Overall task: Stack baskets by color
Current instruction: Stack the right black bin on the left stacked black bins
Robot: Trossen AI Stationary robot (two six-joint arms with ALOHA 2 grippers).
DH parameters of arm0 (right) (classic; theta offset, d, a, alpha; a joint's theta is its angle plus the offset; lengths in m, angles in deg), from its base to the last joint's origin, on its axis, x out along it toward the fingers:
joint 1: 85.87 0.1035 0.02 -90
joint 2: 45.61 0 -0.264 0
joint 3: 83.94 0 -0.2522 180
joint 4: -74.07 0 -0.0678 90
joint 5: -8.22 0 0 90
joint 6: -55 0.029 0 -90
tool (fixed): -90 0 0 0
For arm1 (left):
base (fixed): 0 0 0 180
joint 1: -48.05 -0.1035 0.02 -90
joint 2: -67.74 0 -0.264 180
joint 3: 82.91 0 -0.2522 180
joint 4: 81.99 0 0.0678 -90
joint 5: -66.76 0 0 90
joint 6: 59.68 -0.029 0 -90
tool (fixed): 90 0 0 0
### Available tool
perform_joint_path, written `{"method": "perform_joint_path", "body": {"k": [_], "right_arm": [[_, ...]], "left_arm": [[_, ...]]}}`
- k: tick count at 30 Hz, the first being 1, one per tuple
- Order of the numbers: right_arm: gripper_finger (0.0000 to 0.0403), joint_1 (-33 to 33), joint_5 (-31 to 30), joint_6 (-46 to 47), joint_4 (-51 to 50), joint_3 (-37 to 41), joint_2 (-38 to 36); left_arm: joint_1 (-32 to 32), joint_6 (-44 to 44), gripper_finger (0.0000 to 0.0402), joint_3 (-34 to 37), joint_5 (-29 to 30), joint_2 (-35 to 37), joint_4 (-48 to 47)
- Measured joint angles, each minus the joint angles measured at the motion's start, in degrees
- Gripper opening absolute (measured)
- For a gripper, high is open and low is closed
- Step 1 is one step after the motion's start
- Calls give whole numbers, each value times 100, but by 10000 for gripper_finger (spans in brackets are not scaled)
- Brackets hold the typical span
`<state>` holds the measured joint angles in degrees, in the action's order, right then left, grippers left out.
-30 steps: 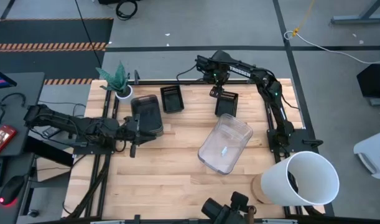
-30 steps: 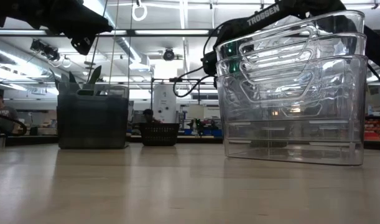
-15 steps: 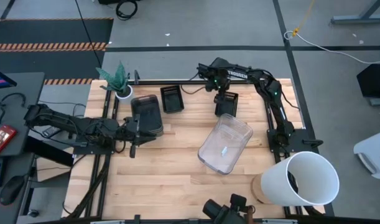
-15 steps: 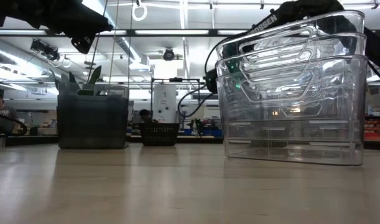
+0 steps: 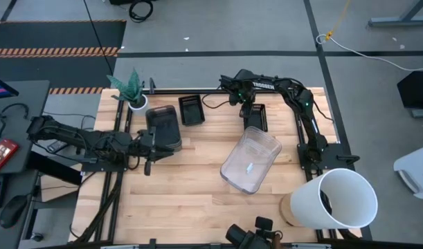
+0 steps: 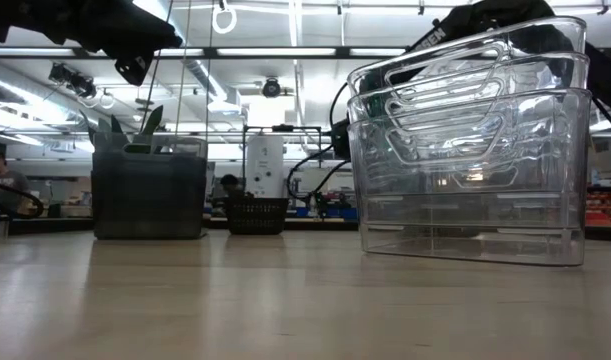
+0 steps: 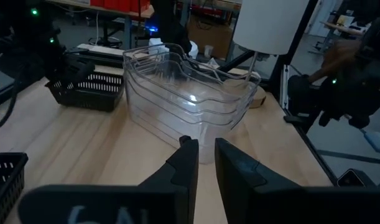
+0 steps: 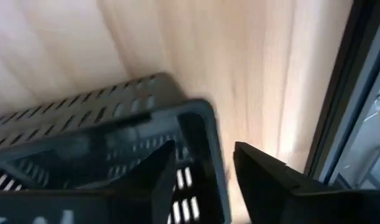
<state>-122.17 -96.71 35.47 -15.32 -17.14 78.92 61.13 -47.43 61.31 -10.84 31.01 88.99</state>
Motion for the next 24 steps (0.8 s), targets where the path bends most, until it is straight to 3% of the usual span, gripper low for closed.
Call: {"method": "perform_joint_path", "body": {"k": [12,17,24], "right_arm": [[135,18,42,-368,-179,-51,-92],[151,33,-3,-862,-515,-266,-90],[209,-34,289,-1347,-105,-332,-92]], "left_arm": [[39,-94,51,0,-2,0,-24],[37,-144,55,0,0,0,-45],[39,-153,51,0,-2,0,-47]]}}
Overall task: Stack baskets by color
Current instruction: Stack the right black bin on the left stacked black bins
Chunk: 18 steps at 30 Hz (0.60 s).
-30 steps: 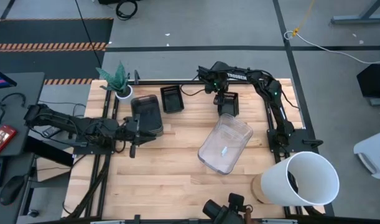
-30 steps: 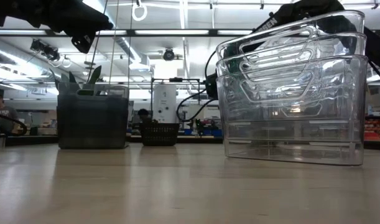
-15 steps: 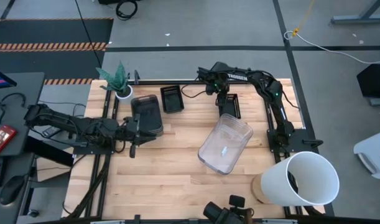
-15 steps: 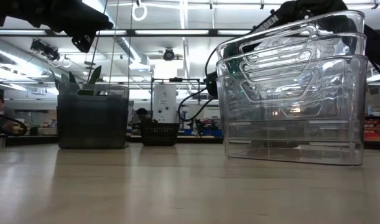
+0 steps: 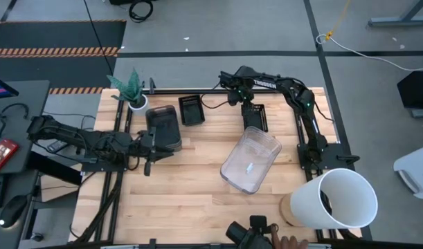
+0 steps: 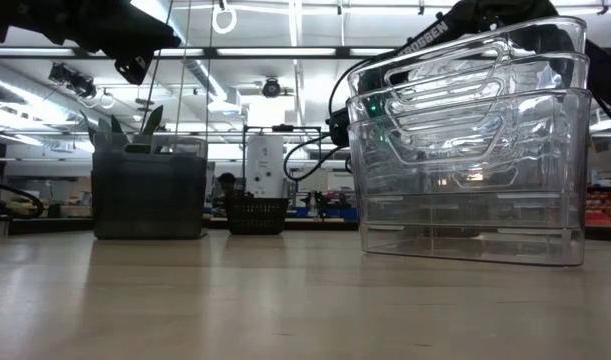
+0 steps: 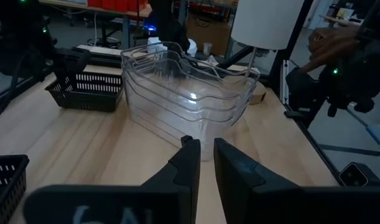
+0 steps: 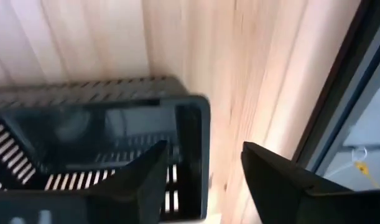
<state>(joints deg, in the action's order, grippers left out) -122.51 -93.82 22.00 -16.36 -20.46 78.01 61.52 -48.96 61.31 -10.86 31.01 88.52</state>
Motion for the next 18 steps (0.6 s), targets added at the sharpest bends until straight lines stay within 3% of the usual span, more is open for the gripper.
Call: {"method": "perform_joint_path", "body": {"k": [8,13,18], "right_arm": [[253,-20,-139,-170,477,486,2],[240,-23,-292,-130,872,906,4],[200,49,-545,-125,1001,1040,4]], "left_arm": [[3,25,52,-2,0,0,-39],[1,61,54,-2,0,0,-76],[0,49,49,-2,0,0,-70]]}}
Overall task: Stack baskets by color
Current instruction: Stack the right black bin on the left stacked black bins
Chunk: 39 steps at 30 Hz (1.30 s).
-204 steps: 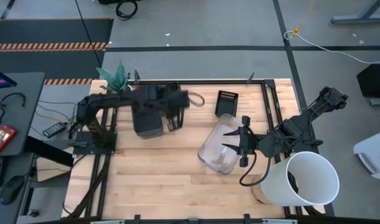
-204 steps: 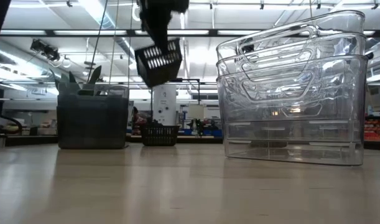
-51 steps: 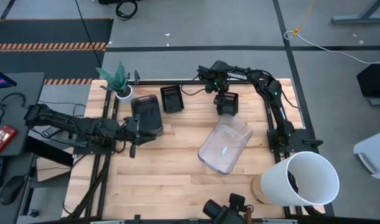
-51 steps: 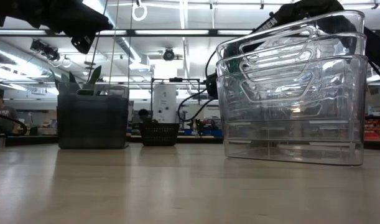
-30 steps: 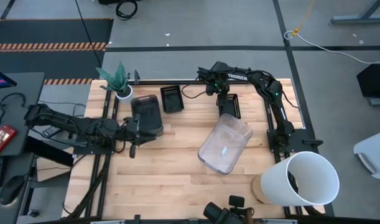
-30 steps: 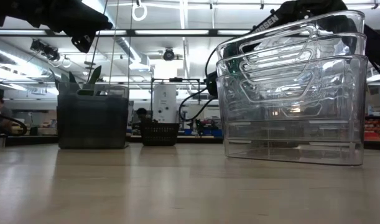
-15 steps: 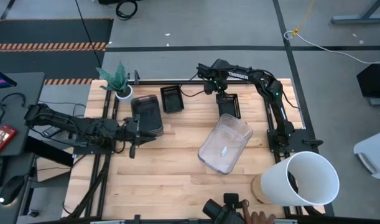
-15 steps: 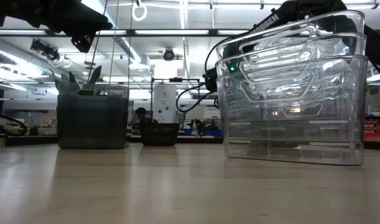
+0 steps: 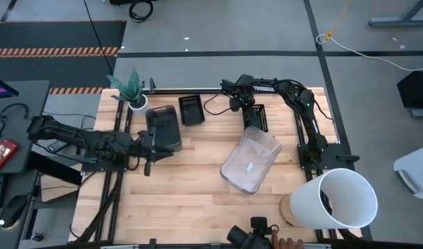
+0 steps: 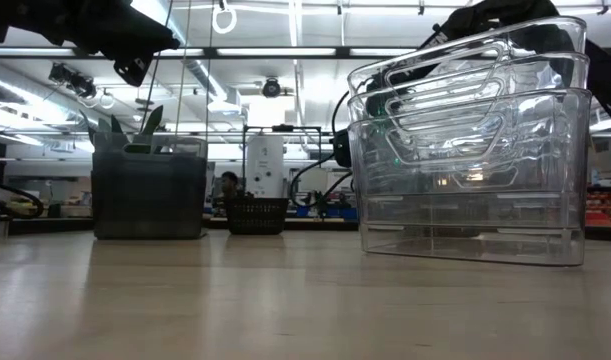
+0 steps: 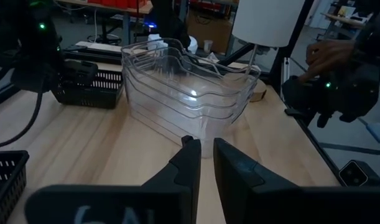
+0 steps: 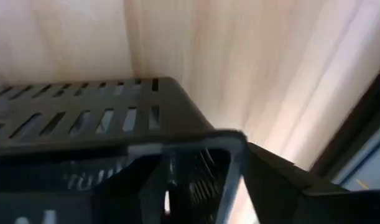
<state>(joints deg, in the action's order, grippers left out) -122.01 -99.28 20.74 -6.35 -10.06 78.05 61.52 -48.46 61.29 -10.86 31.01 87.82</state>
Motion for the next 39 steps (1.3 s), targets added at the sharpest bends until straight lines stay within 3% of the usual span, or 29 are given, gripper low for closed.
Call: {"method": "perform_joint_path", "body": {"k": [13,20,32,39], "right_arm": [[11,229,115,67,-193,-313,0],[7,370,244,662,-943,-1508,0],[2,775,822,1031,-533,-3660,0],[2,1063,1042,1051,10,-4256,0]], "left_arm": [[0,-54,51,0,2,0,7],[-17,-190,52,0,5,0,7],[-17,-479,52,-2,114,-2,209],[-17,-800,52,-2,230,-1,380]]}}
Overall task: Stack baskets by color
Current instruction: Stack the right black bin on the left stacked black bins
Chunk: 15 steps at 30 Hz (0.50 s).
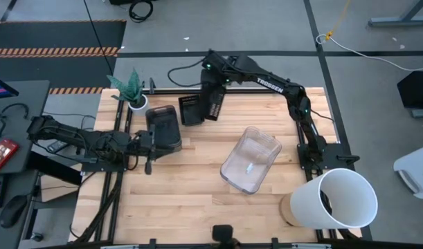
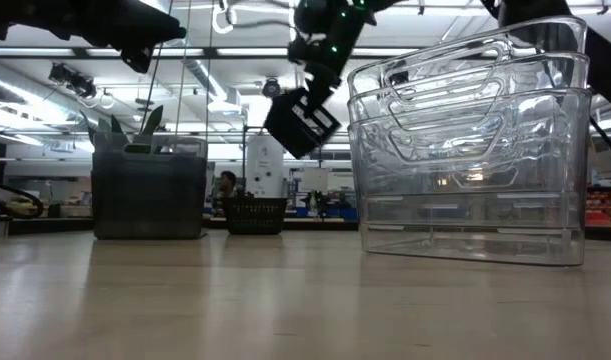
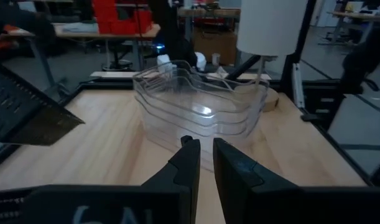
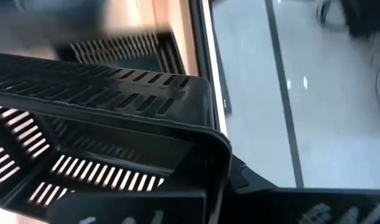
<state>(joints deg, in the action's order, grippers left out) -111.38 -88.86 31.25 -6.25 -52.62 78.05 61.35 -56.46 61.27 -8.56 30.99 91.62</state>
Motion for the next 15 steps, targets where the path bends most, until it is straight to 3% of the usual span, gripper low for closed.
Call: {"method": "perform_joint_path", "body": {"k": [11,15], "right_arm": [[1,135,116,4,983,-11,2],[0,192,134,-20,1280,-11,2]], "left_arm": [[0,-415,52,0,225,-1,285],[0,-758,48,0,-11,1,507]]}}
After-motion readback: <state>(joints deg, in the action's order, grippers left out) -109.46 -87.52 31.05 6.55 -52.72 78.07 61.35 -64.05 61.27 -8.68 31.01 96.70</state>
